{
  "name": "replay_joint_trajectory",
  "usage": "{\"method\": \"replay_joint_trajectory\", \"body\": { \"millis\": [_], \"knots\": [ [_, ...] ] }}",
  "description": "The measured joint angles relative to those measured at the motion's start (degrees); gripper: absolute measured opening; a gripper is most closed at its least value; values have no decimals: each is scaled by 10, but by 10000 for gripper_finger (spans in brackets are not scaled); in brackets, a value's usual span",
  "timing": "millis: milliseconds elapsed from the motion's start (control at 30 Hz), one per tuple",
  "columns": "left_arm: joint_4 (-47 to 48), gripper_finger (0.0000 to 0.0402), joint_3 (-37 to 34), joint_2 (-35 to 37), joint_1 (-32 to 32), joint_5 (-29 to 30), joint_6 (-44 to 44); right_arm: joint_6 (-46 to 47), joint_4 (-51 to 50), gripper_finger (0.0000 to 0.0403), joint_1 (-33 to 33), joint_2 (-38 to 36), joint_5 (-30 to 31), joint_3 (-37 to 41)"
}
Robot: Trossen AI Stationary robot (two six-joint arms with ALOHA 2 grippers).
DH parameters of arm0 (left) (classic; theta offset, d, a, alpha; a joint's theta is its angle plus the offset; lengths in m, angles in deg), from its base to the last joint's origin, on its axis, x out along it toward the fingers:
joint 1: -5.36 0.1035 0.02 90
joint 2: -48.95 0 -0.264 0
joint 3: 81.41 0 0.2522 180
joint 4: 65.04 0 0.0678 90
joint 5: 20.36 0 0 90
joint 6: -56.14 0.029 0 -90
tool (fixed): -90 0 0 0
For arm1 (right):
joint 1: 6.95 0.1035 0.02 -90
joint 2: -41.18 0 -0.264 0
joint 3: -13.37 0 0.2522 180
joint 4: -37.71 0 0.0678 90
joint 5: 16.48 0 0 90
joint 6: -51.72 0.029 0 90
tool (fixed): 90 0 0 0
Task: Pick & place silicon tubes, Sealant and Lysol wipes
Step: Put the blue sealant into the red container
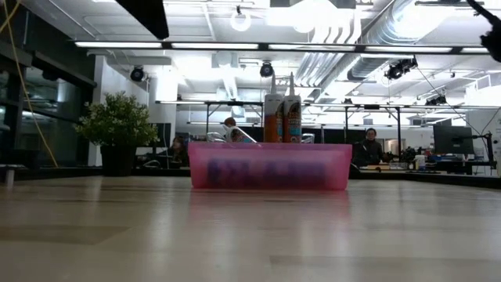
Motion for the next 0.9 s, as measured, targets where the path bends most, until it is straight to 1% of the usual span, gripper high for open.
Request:
{"method": "replay_joint_trajectory", "body": {
  "millis": [133,400,600,733,900],
  "knots": [
    [-34,0,-21,1,-6,-1,-2,27,9,327,22,66,-32,-16],
    [-107,0,-45,1,-9,4,12,49,29,327,32,160,-36,-68],
    [-180,0,-59,1,-9,8,82,53,29,327,30,206,-33,-94],
    [-193,0,-68,1,-9,7,94,65,32,327,30,228,-37,-97],
    [-206,0,-78,1,-9,-7,103,75,38,327,29,245,-38,-96]
  ]
}}
